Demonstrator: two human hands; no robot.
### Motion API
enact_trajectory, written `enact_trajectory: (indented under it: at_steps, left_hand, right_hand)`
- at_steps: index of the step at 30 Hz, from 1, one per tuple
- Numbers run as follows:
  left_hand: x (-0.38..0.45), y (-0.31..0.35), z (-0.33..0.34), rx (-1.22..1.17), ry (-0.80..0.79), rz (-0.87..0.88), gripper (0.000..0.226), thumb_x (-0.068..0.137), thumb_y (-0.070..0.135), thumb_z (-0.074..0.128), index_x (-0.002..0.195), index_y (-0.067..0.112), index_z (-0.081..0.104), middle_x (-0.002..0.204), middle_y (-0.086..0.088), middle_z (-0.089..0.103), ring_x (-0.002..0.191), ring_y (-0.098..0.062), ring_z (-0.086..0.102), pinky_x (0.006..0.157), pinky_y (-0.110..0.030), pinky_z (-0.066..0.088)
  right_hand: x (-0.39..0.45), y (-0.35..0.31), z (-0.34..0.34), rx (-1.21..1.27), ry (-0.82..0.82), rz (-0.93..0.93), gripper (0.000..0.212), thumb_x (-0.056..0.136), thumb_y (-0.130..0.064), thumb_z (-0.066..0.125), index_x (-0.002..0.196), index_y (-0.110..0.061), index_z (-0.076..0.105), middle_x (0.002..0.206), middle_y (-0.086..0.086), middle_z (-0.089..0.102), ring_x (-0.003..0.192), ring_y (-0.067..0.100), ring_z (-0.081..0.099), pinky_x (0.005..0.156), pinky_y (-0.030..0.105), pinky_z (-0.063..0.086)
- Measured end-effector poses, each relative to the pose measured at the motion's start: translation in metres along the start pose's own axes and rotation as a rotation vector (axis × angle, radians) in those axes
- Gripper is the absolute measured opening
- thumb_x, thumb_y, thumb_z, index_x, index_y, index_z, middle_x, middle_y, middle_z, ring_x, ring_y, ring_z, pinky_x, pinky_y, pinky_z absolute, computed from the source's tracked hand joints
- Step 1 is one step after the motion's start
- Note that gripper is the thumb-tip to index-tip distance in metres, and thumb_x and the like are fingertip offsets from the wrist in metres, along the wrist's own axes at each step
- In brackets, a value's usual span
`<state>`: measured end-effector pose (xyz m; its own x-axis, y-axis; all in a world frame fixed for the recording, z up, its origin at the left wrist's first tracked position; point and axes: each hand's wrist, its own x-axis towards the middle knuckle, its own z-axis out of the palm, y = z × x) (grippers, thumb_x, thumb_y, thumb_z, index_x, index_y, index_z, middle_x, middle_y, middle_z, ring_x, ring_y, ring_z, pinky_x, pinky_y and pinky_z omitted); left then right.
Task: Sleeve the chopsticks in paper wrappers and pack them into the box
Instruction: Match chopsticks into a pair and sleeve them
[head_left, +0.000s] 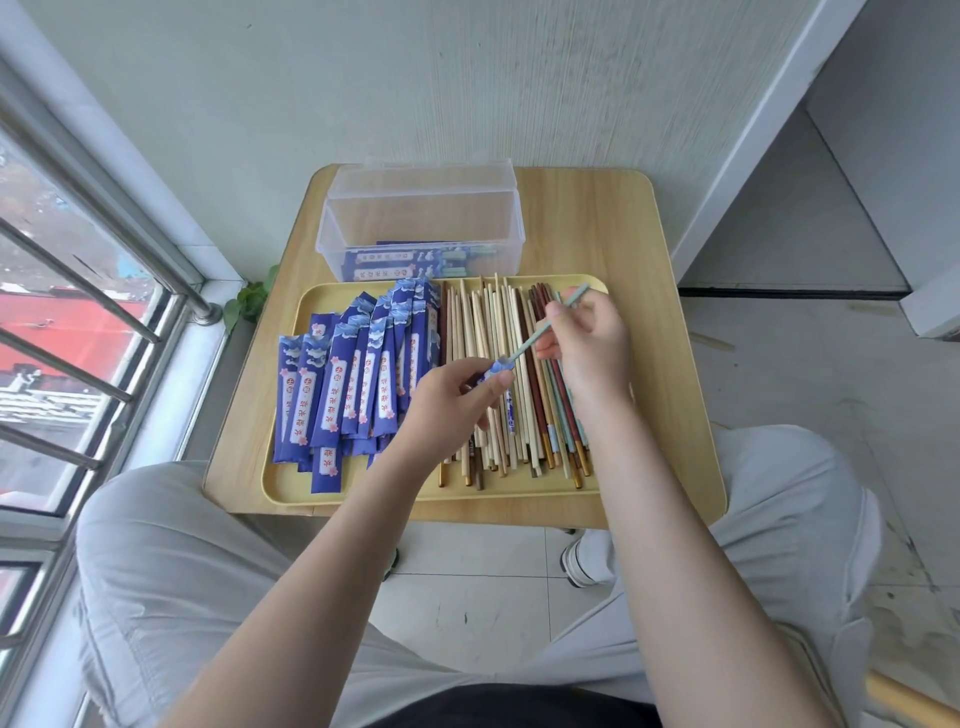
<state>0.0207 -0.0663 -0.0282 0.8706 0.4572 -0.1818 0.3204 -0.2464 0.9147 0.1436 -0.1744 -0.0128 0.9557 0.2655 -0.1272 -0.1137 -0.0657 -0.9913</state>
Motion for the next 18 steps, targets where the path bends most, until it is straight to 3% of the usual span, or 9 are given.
enact_trajectory:
  at_steps: [3, 6, 8, 12, 15, 18]
  left_hand:
    - [0.002, 0.008, 0.009, -0.143, -0.095, -0.116, 0.041, 0.101, 0.036, 0.058, 0.088, -0.002, 0.061, 0.059, -0.003, 0.056, 0.045, -0.017, 0.047, 0.051, -0.03, 0.04]
    - [0.007, 0.011, 0.015, -0.294, -0.092, -0.233, 0.044, 0.101, 0.037, 0.058, 0.103, -0.007, 0.061, 0.059, -0.007, 0.052, 0.045, -0.02, 0.039, 0.051, -0.031, 0.033]
    - [0.01, 0.011, 0.016, -0.342, -0.057, -0.287, 0.044, 0.1, 0.036, 0.06, 0.105, -0.008, 0.062, 0.061, -0.008, 0.051, 0.046, -0.02, 0.038, 0.05, -0.031, 0.033]
    - [0.015, 0.011, 0.019, -0.349, -0.036, -0.371, 0.04, 0.1, 0.033, 0.061, 0.11, -0.006, 0.063, 0.058, -0.001, 0.052, 0.044, -0.016, 0.04, 0.046, -0.027, 0.037]
    - [0.018, 0.009, 0.024, -0.355, -0.018, -0.4, 0.037, 0.1, 0.03, 0.06, 0.112, -0.005, 0.063, 0.058, -0.004, 0.051, 0.043, -0.016, 0.042, 0.044, -0.024, 0.038]
    - [0.02, 0.005, 0.028, -0.348, -0.003, -0.415, 0.031, 0.098, 0.029, 0.062, 0.112, 0.001, 0.065, 0.057, -0.004, 0.053, 0.044, -0.016, 0.046, 0.047, -0.027, 0.04]
  right_hand:
    - [-0.006, 0.007, 0.006, -0.124, -0.073, -0.063, 0.034, 0.094, -0.012, 0.066, 0.123, -0.02, 0.049, 0.087, 0.002, 0.075, 0.07, 0.007, 0.069, 0.069, 0.02, 0.054]
    - [-0.006, 0.015, 0.004, -0.306, -0.225, -0.052, 0.018, 0.094, -0.021, 0.067, 0.111, -0.02, 0.062, 0.09, -0.004, 0.073, 0.083, 0.009, 0.07, 0.08, 0.032, 0.058]
    - [-0.005, 0.015, -0.002, -0.431, -0.243, -0.068, 0.015, 0.098, -0.027, 0.06, 0.107, -0.019, 0.069, 0.096, -0.007, 0.072, 0.091, 0.008, 0.067, 0.082, 0.029, 0.055]
    - [0.004, 0.013, -0.025, -0.703, -0.058, -0.099, 0.019, 0.102, -0.024, 0.053, 0.096, -0.013, 0.067, 0.084, -0.003, 0.066, 0.073, 0.013, 0.062, 0.06, 0.025, 0.048]
    - [0.008, 0.019, -0.033, -1.013, -0.139, 0.038, 0.029, 0.101, -0.024, 0.056, 0.076, -0.009, 0.058, 0.063, 0.0, 0.053, 0.048, 0.015, 0.049, 0.043, 0.022, 0.034]
    - [0.003, 0.019, -0.028, -1.264, -0.212, 0.135, 0.018, 0.099, -0.025, 0.06, 0.09, -0.009, 0.061, 0.072, 0.003, 0.059, 0.054, 0.018, 0.055, 0.043, 0.024, 0.033]
